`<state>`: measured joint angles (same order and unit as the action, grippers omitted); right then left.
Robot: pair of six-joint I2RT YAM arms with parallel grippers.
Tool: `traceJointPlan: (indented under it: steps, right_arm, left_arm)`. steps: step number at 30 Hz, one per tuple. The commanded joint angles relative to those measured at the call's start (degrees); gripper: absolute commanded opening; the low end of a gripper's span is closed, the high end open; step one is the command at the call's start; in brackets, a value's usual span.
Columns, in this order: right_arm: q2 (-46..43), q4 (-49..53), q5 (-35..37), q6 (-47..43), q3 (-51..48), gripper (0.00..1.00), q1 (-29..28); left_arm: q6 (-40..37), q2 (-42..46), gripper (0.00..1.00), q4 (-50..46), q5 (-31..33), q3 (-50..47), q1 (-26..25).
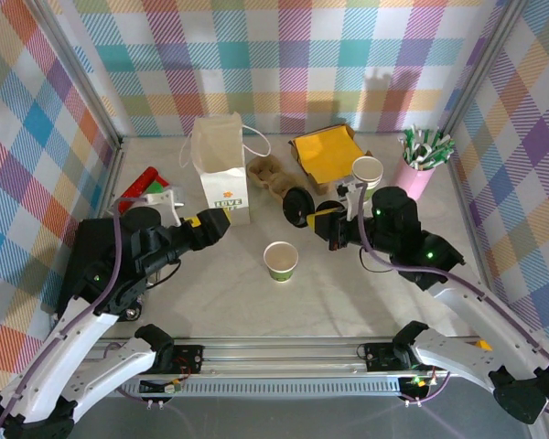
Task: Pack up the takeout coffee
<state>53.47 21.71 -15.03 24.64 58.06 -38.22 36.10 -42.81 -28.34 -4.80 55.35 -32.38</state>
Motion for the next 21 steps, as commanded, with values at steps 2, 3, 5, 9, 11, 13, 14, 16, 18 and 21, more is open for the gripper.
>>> traceJointPlan:
  steps: [2, 3, 5, 9, 11, 13, 14, 16, 18, 21]
  right_arm:
    - [1.74, -1.25, -17.29, 18.59, -2.36, 0.0, 2.47]
    - [2.02, -1.76, -18.14, 20.71, -3.2, 0.0, 2.61]
    - [2.43, -3.93, -19.73, 24.92, -5.82, 0.0, 2.96]
    - [3.16, -8.77, -20.39, 31.5, -11.74, 0.0, 3.41]
    - [3.76, -11.88, -20.46, 33.97, -14.7, 0.0, 3.5]
    - [4.5, -15.17, -20.76, 35.73, -16.81, 0.0, 3.5]
    - [4.91, -16.26, -20.83, 36.26, -17.64, 0.0, 3.51]
    - [5.68, -17.25, -20.53, 36.38, -18.57, 0.0, 3.5]
    - [6.52, -17.63, -20.24, 36.17, -19.23, 0.0, 3.59]
    - [7.64, -19.06, -20.28, 36.51, -20.44, 0.0, 3.81]
  left_arm:
    - [-1.5, -1.21, 0.86, 2.1, -0.15, -1.72, 0.04]
    - [-1.19, -1.43, 0.86, 2.22, -0.41, -2.15, 0.04]
    - [-0.44, -1.91, 0.86, 2.72, -1.2, -3.08, 0.04]
    - [0.91, -3.01, 0.85, 3.36, -2.86, -4.83, 0.04]
    - [1.62, -3.44, 0.85, 3.72, -3.64, -5.86, 0.04]
    - [2.25, -3.83, 0.85, 4.11, -4.36, -6.73, 0.04]
    - [2.63, -3.99, 0.85, 4.59, -4.86, -7.19, 0.04]
    - [3.22, -4.4, 0.84, 5.35, -5.86, -8.12, 0.04]
    - [3.57, -4.87, 0.84, 5.39, -6.31, -8.56, 0.04]
    - [3.79, -5.12, 0.83, 5.6, -6.42, -8.99, 0.04]
